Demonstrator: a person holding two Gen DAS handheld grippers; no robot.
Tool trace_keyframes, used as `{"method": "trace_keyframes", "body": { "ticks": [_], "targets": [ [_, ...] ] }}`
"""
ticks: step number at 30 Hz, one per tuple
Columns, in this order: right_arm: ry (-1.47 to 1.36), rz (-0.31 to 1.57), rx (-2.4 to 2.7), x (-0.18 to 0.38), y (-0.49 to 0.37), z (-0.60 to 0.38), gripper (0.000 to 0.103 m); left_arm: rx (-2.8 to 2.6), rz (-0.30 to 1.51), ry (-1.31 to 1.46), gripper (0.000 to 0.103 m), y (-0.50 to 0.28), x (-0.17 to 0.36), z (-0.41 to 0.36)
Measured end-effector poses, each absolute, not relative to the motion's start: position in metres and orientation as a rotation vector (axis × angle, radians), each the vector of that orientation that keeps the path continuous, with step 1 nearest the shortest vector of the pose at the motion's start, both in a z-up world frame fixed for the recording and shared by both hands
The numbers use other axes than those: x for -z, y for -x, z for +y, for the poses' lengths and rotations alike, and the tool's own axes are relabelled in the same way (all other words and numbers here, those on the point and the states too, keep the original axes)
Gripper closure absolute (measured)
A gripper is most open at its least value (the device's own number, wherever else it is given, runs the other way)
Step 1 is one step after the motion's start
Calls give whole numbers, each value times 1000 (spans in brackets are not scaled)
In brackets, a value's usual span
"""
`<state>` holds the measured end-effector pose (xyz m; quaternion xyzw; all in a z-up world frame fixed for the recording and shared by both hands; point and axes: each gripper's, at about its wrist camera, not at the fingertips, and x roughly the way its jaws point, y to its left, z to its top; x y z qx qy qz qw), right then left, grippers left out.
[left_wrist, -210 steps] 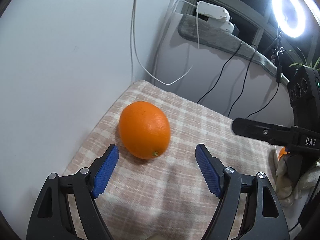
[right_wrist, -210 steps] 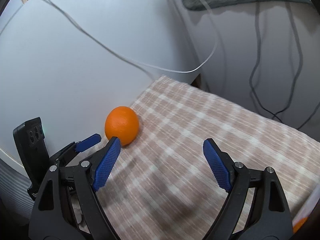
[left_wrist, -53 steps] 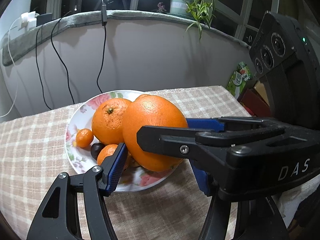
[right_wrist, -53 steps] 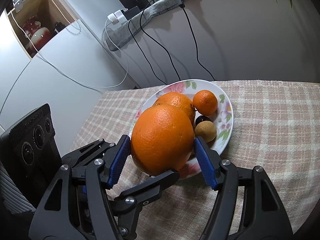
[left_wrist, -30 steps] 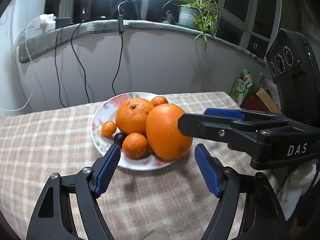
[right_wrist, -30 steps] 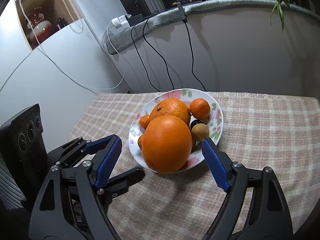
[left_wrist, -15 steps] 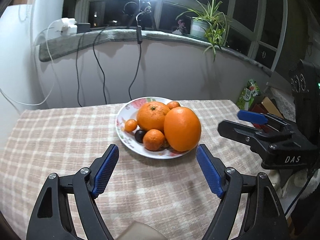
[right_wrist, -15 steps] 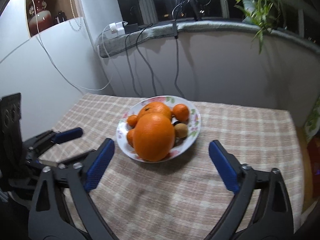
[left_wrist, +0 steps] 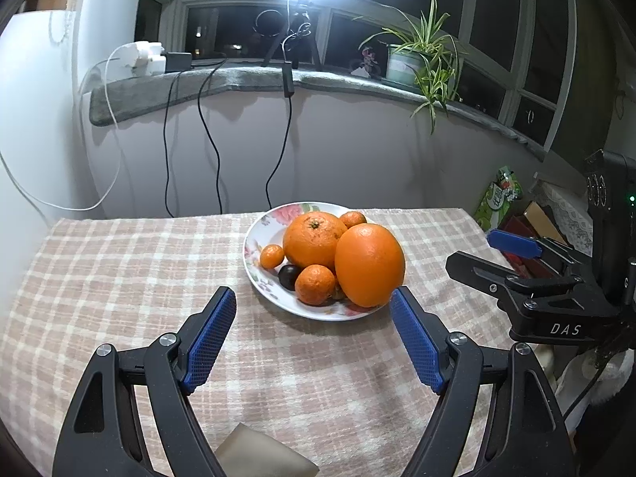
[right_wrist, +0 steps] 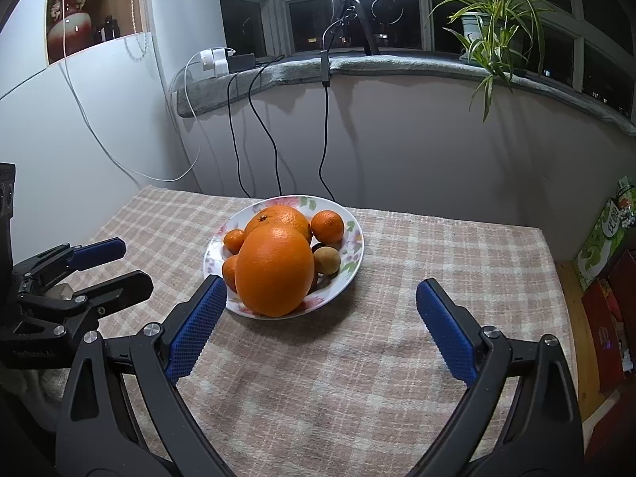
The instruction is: Organize fruits
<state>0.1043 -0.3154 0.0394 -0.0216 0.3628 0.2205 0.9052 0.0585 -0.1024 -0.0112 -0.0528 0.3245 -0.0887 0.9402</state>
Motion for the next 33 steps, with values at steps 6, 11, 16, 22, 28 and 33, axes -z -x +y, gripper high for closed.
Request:
{"method": "trace_keyframes", "body": {
  "ticks": [6,11,16,22,28,33],
  "targets": [
    [72,735,-452,-42,-102,-312,5,183,658,106,23,-58,10,-103],
    [100,723,-446,-44,-100,-308,5,179,656,103,22,-57,10,-102],
    [107,722,-450,-44,-100,-306,5,180,644,94,22,-56,9,-102],
    [110,728,-456,-42,-102,-306,5,180,642,89,22,-57,7,-102],
    [111,732,-461,-41,-101,-306,5,183,645,93,22,-58,8,-102],
    [108,734,-458,-41,-101,-306,5,189,647,95,22,-59,9,-103]
  ]
}}
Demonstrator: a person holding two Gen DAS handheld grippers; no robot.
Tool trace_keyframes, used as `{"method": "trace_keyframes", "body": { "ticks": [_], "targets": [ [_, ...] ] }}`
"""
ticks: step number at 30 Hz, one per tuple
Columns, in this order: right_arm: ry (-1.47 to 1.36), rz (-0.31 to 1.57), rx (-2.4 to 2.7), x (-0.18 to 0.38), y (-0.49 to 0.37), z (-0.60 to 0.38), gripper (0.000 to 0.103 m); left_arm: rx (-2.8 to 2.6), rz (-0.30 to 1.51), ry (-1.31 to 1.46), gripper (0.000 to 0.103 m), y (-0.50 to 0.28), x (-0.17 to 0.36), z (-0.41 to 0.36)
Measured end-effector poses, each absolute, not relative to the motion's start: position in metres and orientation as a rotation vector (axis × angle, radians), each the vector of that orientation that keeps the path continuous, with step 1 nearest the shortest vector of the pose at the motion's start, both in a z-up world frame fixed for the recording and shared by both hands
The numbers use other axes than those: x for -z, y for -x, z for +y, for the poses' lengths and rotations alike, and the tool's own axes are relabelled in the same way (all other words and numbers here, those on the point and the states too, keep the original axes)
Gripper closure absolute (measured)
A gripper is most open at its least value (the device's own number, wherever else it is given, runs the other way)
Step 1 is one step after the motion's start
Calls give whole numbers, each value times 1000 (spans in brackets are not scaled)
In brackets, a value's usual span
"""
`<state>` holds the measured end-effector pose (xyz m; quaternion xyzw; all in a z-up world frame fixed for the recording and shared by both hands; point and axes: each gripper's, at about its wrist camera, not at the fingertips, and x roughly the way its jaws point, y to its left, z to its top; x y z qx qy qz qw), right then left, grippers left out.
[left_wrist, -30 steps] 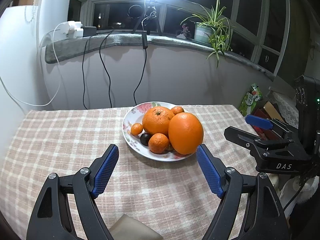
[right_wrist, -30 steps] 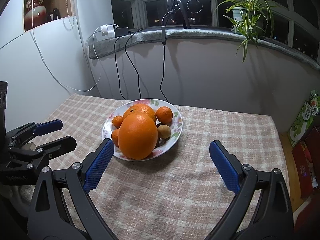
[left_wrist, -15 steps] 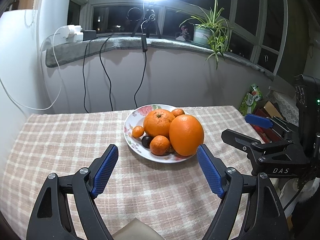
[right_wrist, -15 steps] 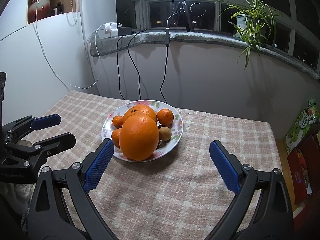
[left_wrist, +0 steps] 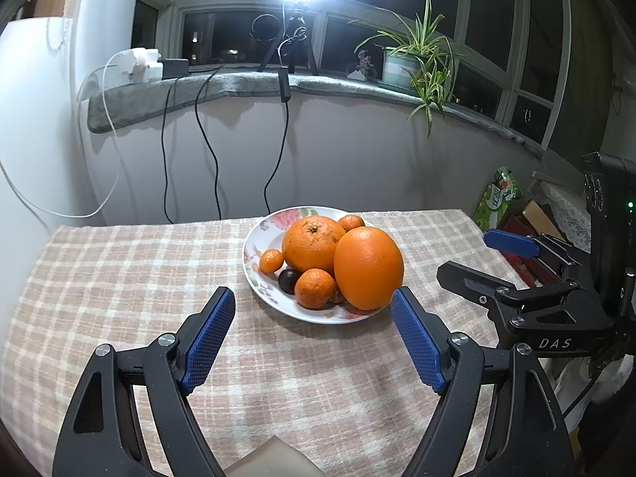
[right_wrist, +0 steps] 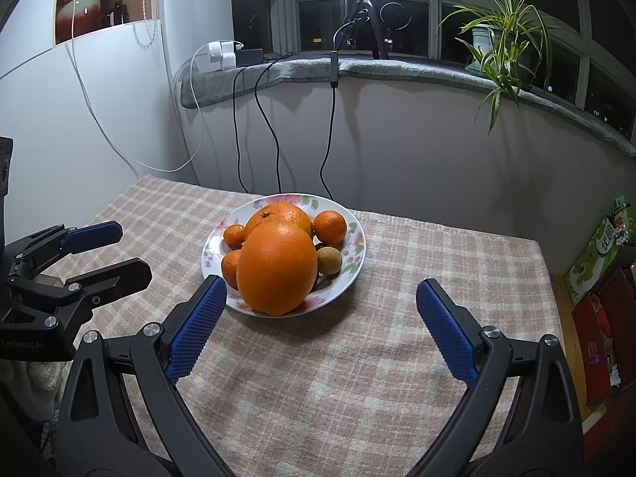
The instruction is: Organize fruits
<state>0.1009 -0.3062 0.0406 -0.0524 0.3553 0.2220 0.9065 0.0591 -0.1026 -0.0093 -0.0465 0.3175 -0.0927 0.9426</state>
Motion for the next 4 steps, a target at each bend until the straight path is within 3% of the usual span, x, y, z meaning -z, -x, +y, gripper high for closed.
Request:
{"method": "trace_keyframes", "body": {
  "ticks": [4],
  "targets": [
    [106,738,-457,-37,-103,-308,5,189,651,97,22,-60,10,-102]
  ]
}}
